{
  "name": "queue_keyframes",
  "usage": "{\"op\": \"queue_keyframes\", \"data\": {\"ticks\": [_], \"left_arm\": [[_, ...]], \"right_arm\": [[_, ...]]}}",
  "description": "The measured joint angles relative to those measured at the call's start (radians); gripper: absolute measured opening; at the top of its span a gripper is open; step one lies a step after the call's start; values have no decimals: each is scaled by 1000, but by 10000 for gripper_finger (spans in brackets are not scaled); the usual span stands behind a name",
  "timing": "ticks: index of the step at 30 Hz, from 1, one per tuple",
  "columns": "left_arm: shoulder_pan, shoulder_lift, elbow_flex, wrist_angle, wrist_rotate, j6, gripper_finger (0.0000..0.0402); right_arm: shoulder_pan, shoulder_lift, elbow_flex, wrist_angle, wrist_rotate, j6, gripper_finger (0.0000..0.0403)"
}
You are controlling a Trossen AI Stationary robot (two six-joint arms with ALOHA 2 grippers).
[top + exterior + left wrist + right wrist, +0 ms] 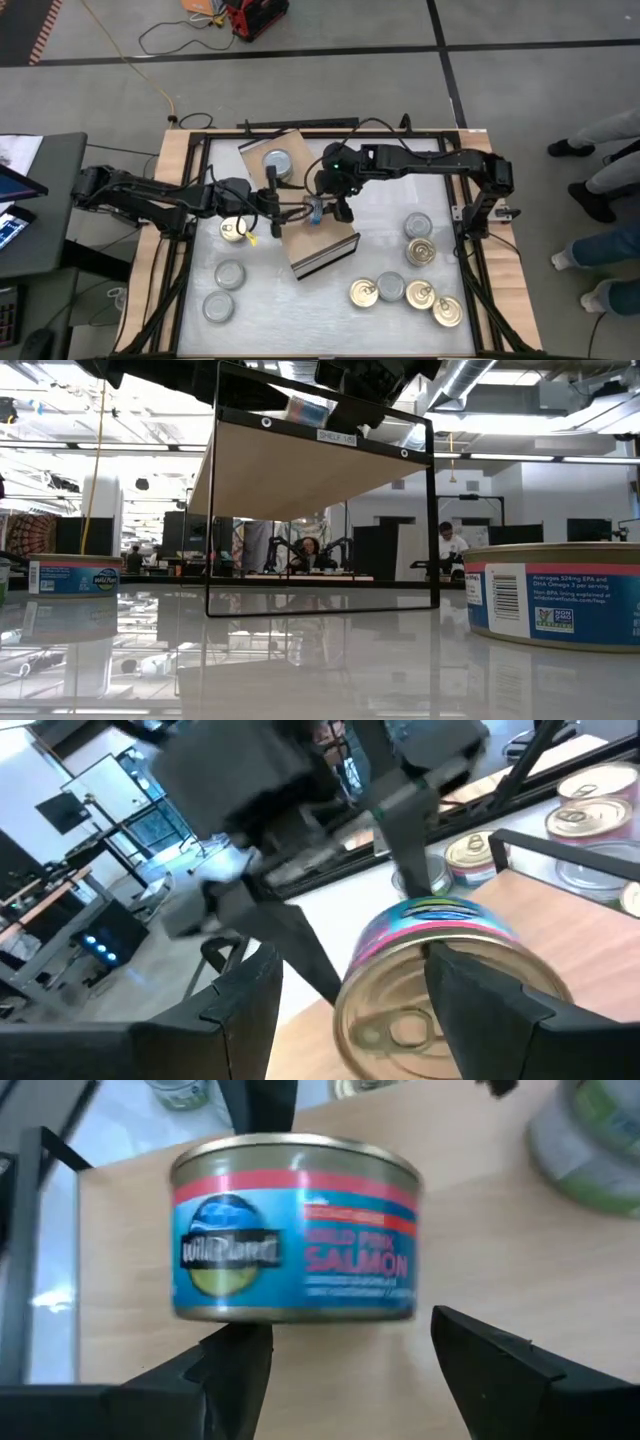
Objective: Stack canned seafood by type on shelf
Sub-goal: Put the blue tuna can on the shelf
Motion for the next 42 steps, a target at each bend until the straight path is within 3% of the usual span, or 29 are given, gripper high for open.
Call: {"op": "queue_keyframes", "data": {"ticks": [8, 17, 24, 33, 39, 42], "left_arm": [[0, 0, 1, -10, -6, -15, 228], [-13, -2, 1, -10, -6, -3, 228], [-28, -8, 1, -34, -31, 13, 228], [-97, -86, 1, -79, -54, 24, 228], [-146, -106, 1, -132, -95, 5, 228], [-160, -104, 1, -161, -141, -5, 228]], "right_arm": [[59, -12, 0, -1, 148, -96, 294], [23, -43, 0, -132, 200, 17, 295], [35, -43, -19, -127, 200, 42, 295], [42, -144, -19, -158, 230, 98, 295], [108, -180, -18, -129, 235, 150, 304], [165, -178, -18, -113, 292, 170, 321]]}}
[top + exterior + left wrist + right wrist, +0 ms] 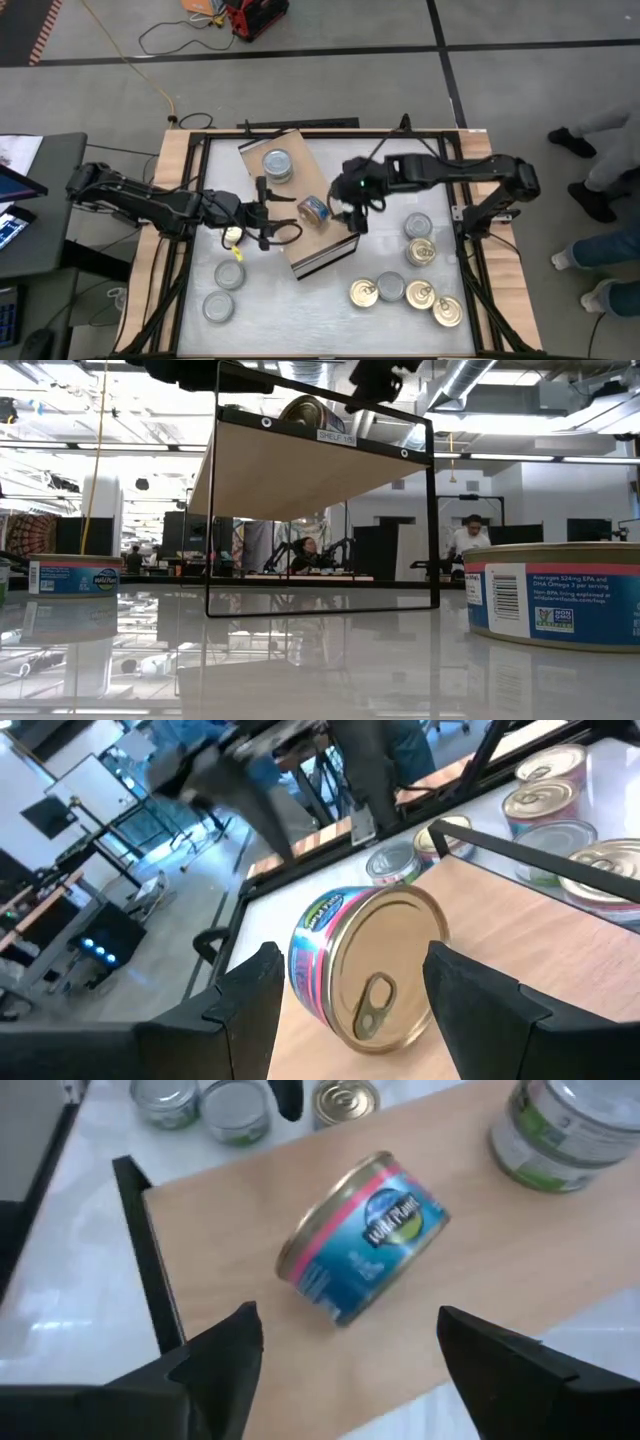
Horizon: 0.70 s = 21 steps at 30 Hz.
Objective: Stack canned seafood by type on shelf
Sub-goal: Put the blue tuna can on the shelf
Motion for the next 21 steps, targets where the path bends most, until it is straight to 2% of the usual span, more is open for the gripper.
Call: {"op": "queue_keyframes", "data": {"ticks": [6, 11, 15, 21], "left_arm": [[-12, -2, 0, 7, -5, -42, 228], [-31, -4, 0, 1, -71, -82, 228], [-61, -22, 0, 9, -140, -83, 228], [-107, -86, 0, 0, -181, -109, 228]], "right_arm": [[84, 31, 0, 33, 216, 151, 363], [158, 49, 0, 47, 446, 350, 378], [208, 60, 1, 93, 544, 455, 378], [231, 103, -1, 176, 626, 490, 378]]}}
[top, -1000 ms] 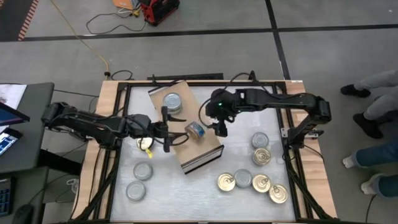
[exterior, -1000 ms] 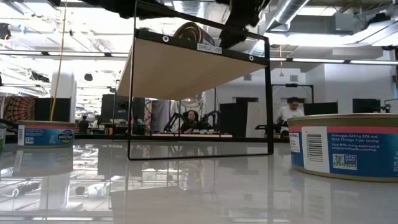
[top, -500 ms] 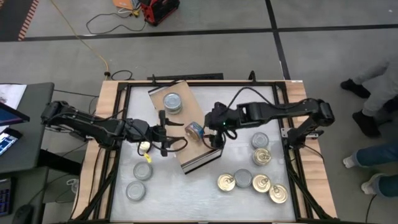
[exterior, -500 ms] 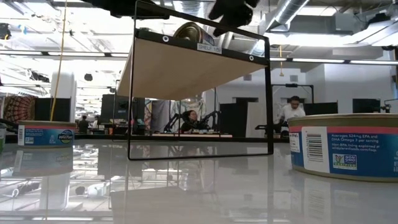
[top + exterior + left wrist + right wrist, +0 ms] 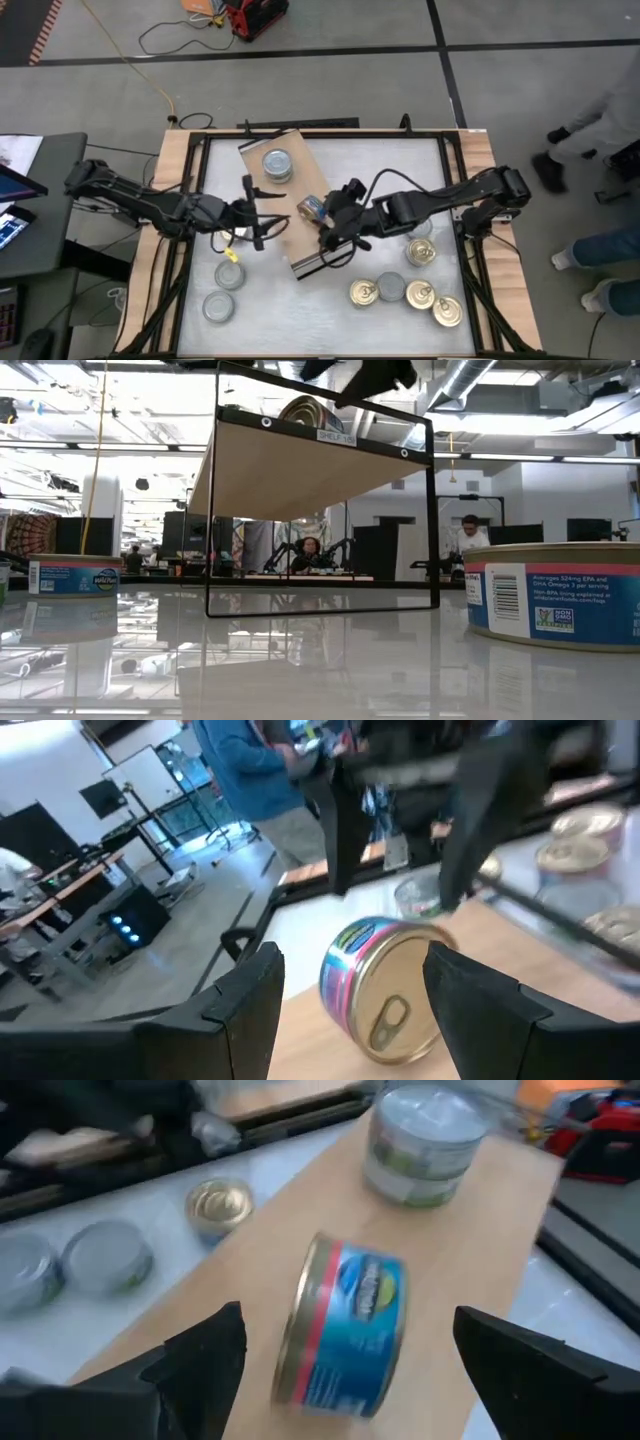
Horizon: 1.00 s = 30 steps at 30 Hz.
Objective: Stack canned seafood by type on shelf
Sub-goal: Put the blue tuna can on the shelf
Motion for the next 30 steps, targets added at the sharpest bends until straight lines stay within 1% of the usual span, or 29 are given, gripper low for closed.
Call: {"op": "queue_keyframes", "data": {"ticks": [3, 6, 9, 14, 17, 20, 25, 28, 30], "left_arm": [[-27, -42, 0, -13, 2, -27, 228], [-46, -80, 0, -37, 1, -45, 228], [-61, -114, -1, -73, 1, -69, 228], [-71, -165, 0, -139, 3, -93, 228], [-74, -183, 0, -174, 36, -108, 228], [-76, -193, 0, -215, 83, -123, 228], [-76, -197, 0, -246, 127, -138, 228], [-76, -196, 0, -250, 141, -141, 228], [-76, -197, 0, -250, 141, -141, 228]], "right_arm": [[2, 29, 3, 52, 39, 15, 377], [2, 61, 1, 53, 105, 20, 377], [6, 80, 0, 44, 125, 50, 377], [2, 122, 0, 53, 95, 78, 377], [2, 129, 0, 41, 76, 65, 372], [2, 124, 1, 43, 58, 37, 346], [-10, 106, 1, 47, -15, -17, 266], [-35, 106, 1, 47, -90, -20, 223], [-56, 106, 1, 50, -136, -16, 216]]}}
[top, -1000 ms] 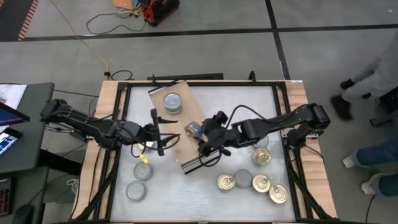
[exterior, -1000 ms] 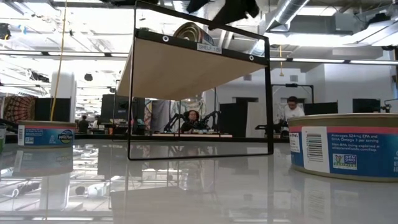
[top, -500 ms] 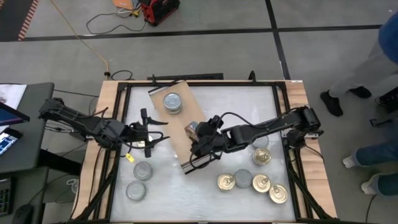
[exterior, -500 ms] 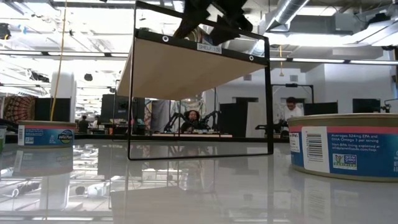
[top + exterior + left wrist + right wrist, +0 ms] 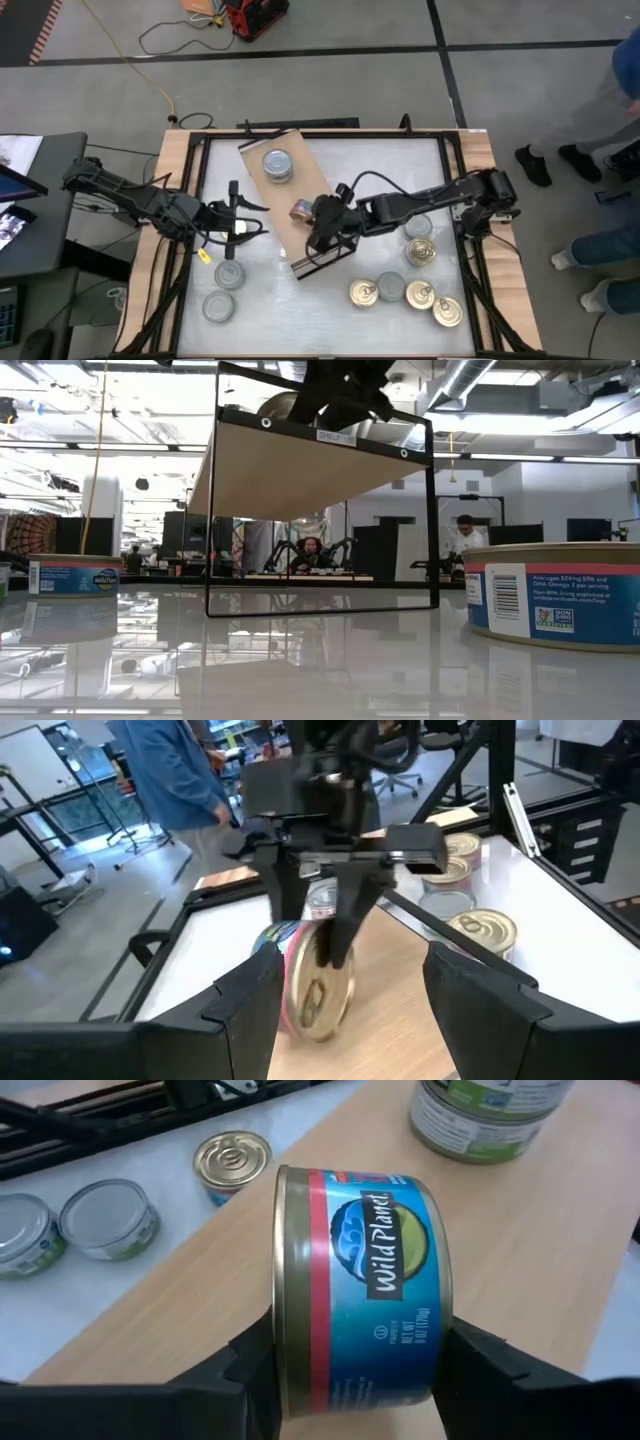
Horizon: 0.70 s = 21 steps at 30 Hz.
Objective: Stack canned seafood by type on shelf
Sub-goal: Put the blue tuna can on the shelf
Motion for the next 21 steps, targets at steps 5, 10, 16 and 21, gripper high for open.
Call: {"op": "queue_keyframes", "data": {"ticks": [5, 10, 16, 21], "left_arm": [[0, -1, 0, -26, 0, -8, 228], [0, -1, 0, -59, 63, -17, 228], [-5, 1, 0, -64, 181, 43, 228], [-19, 2, 0, -64, 147, 91, 228]], "right_arm": [[-31, -4, 0, 2, -57, -50, 216], [-89, -30, 0, 3, -225, -110, 227], [-213, -32, 0, 16, -581, -113, 217], [-306, -29, -1, 28, -833, -69, 231]]}}
